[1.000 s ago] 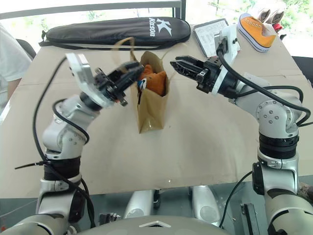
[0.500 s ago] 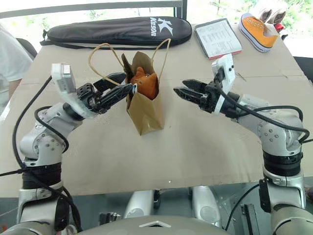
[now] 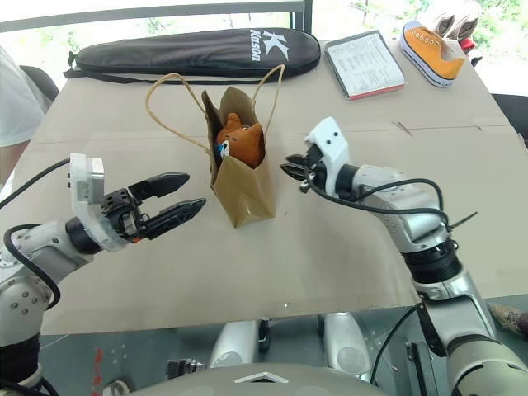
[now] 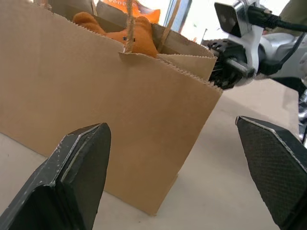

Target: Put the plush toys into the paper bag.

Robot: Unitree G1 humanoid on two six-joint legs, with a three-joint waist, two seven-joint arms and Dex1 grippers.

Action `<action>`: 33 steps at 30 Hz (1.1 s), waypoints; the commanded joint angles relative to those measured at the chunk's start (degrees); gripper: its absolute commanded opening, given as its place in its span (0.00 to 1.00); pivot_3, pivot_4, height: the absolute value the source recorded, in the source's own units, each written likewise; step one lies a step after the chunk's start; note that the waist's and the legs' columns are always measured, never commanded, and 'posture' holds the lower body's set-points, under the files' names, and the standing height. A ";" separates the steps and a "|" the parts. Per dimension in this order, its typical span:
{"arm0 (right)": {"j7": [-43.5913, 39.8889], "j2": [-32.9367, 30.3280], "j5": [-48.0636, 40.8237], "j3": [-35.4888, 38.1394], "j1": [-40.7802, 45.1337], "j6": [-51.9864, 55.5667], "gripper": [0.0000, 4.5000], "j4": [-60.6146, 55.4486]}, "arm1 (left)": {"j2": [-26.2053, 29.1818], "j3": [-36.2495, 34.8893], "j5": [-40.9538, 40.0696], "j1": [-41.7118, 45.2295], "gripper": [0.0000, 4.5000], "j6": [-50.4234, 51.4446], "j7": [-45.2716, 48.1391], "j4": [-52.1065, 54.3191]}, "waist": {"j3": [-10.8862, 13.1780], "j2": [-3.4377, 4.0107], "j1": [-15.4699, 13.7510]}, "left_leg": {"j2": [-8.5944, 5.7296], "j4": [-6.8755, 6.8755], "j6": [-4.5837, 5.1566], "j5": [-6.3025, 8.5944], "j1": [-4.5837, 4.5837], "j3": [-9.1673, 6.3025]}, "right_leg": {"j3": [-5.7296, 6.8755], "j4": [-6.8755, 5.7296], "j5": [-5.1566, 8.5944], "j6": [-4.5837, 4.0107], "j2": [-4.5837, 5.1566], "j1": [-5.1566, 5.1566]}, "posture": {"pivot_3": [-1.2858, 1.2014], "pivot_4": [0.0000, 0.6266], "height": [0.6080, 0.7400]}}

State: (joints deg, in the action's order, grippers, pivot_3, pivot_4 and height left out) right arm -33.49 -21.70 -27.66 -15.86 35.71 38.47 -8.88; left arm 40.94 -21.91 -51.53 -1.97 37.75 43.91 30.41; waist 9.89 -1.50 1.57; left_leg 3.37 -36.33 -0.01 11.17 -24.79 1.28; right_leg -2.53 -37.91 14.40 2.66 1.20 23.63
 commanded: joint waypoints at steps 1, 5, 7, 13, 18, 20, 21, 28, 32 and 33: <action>-3.58 2.72 0.00 -0.47 1.57 -2.10 0.02 0.43 | -2.72 2.66 4.10 0.35 1.00 -2.05 -6.14 3.92 | -0.01 -0.02 -0.09 | 0.00 0.00 0.00 0.00 -0.01 0.00 | 0.00 0.00 0.00 0.00 0.00 0.00 | 0.52 0.24 1.00; -6.72 6.36 1.29 -2.93 2.15 -3.40 0.02 2.78 | -6.04 4.68 7.41 -0.61 1.00 -2.63 -12.44 7.50 | -0.02 -0.04 0.00 | -0.01 0.00 0.00 0.00 0.02 0.00 | -0.01 -0.03 -0.02 0.00 0.00 -0.01 | 0.52 0.24 1.00; -7.79 7.86 1.63 -3.37 2.32 -3.84 0.02 3.78 | -7.48 5.19 8.53 -1.40 1.00 -2.36 -15.83 9.65 | -0.02 -0.03 0.18 | 0.01 0.00 0.00 0.00 0.02 -0.01 | -0.01 -0.04 -0.02 0.00 -0.03 0.00 | 0.52 0.24 1.00; -9.09 10.95 3.06 -3.33 2.58 -4.56 0.02 6.15 | -11.52 7.08 11.03 -2.70 1.00 -0.97 -25.24 14.58 | -0.03 -0.05 0.22 | -0.01 0.00 0.00 0.00 0.02 -0.02 | 0.00 -0.04 -0.02 0.00 0.00 -0.01 | 0.52 0.24 1.00; -9.03 12.56 3.46 -2.59 1.79 -4.38 0.02 6.35 | -14.96 11.88 18.16 -0.21 1.00 -1.72 -32.85 14.63 | -0.04 -0.06 0.10 | -0.04 -0.01 -0.01 0.00 0.04 -0.03 | 0.00 -0.06 -0.03 0.00 -0.01 -0.03 | 0.52 0.24 1.00; -9.05 12.30 3.36 -2.16 0.81 -3.91 0.00 5.36 | -16.52 13.25 19.98 0.90 0.89 -2.56 -34.11 13.56 | -0.05 -0.08 0.13 | -0.04 -0.02 -0.01 0.00 0.03 -0.02 | 0.00 -0.06 -0.03 0.01 -0.02 -0.03 | 0.52 0.24 1.00; -9.00 12.13 3.35 -1.99 0.43 -3.71 0.00 4.83 | -16.90 13.78 20.64 1.19 0.85 -2.79 -34.19 13.23 | -0.05 -0.08 0.11 | -0.04 -0.02 -0.01 0.00 0.03 -0.03 | 0.00 -0.06 -0.03 0.01 -0.02 -0.03 | 0.52 0.24 1.00; -6.74 7.29 4.62 1.06 -5.27 -4.18 0.00 -5.40 | -18.32 13.74 20.95 4.12 0.21 -8.68 -28.38 8.76 | -0.05 -0.08 -0.47 | -0.05 -0.02 -0.01 0.00 0.01 -0.04 | 0.02 -0.06 -0.03 0.00 -0.01 -0.02 | 0.52 0.24 1.00; -8.32 1.87 -1.71 8.23 -12.17 -2.25 0.12 -16.97 | -12.45 11.77 16.20 9.15 0.00 -13.52 -10.72 0.18 | -0.04 -0.06 -1.06 | -0.05 -0.02 -0.01 0.00 0.03 -0.05 | 0.02 -0.04 -0.02 0.00 -0.03 -0.02 | 0.52 0.24 1.00; -9.19 -1.07 -2.59 10.22 -15.01 -1.71 0.19 -20.68 | -10.49 11.23 12.95 11.66 0.00 -13.97 -3.25 -3.31 | -0.04 -0.06 -1.30 | -0.06 -0.02 -0.01 0.00 -0.02 -0.09 | 0.10 -0.06 -0.01 -0.01 -0.02 -0.02 | 0.52 0.24 1.00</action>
State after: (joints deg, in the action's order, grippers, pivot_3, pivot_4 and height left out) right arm -41.48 -20.83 -27.52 -9.53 21.97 36.25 -23.51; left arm 29.24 -8.94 -34.85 7.49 26.71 31.68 28.81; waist 9.86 -1.56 0.26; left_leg 3.32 -36.36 -0.02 11.16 -24.81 1.17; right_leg -2.39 -37.93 14.40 2.63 1.17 23.60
